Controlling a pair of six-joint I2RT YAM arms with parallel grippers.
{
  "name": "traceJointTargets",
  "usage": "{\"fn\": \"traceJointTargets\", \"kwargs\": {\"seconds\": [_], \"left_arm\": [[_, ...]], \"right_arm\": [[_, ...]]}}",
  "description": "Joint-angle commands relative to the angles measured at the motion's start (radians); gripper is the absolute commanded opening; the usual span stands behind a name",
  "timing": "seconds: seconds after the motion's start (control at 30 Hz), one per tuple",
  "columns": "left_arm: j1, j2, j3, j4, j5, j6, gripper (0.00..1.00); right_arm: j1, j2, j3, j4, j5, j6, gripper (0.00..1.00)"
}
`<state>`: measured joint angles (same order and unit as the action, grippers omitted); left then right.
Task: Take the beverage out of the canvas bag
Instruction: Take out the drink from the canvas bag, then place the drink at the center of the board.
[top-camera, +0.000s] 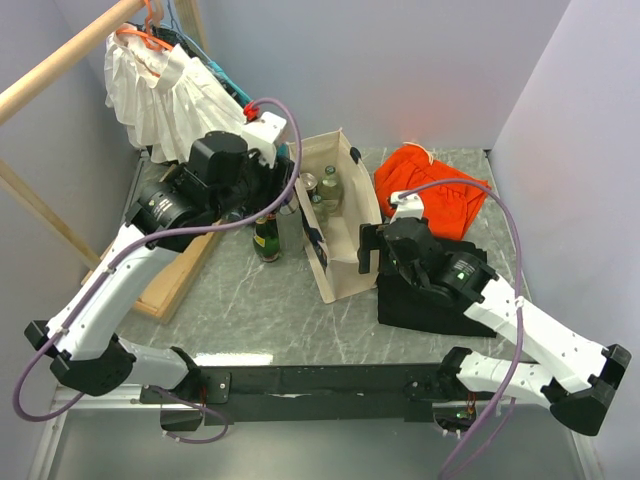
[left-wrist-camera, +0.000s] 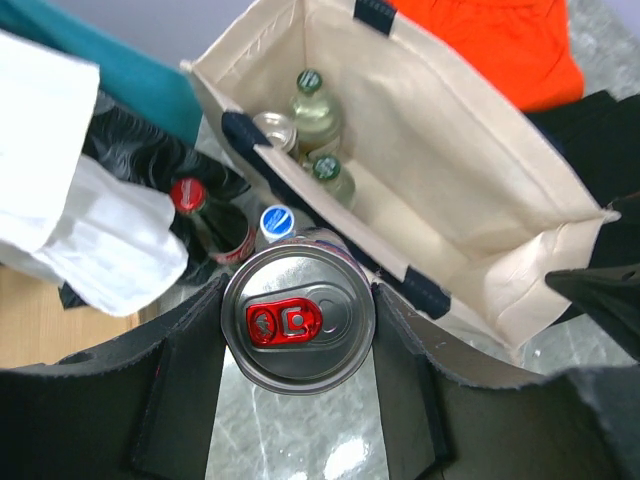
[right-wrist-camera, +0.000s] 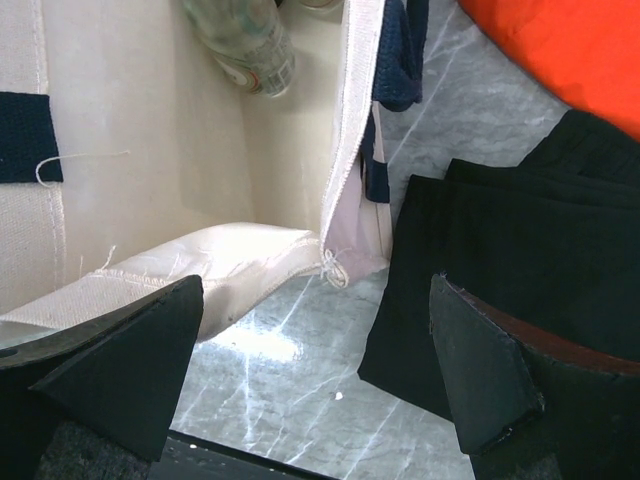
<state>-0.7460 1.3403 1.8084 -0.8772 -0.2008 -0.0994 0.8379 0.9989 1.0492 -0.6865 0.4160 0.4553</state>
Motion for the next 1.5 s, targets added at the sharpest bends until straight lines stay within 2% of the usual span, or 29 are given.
{"fn": "traceJointTargets", "kwargs": {"seconds": [0.0,0.27,0.57,0.93,1.47], "left_arm": [[-0.004,-0.058,-0.024,0.060,-0.035,-0.025,0.01],[-0.004,-0.076,-0.180,0.083,-0.026,-0.062,0.01],[-0.004,-0.104,-0.329,0.182,-0.003,-0.102,0.01],[-0.003,-0.066,-0.414,0.268,0.035,-0.128,0.01],[-0.004,0.045,-0.445,0.346,0.069,-0.128,0.01]], "right_arm": [[0.007,0.014,0.046,0.027,-0.008,-0.001,1.00],[0.004,0.024,0.052,0.035,-0.013,-0.009,1.00],[0.006,0.023,0.048,0.036,-0.017,-0.010,1.00],[0.006,0.004,0.028,0.025,-0.005,-0.004,1.00],[0.006,-0.005,0.014,0.013,0.021,-0.003,1.00]]}}
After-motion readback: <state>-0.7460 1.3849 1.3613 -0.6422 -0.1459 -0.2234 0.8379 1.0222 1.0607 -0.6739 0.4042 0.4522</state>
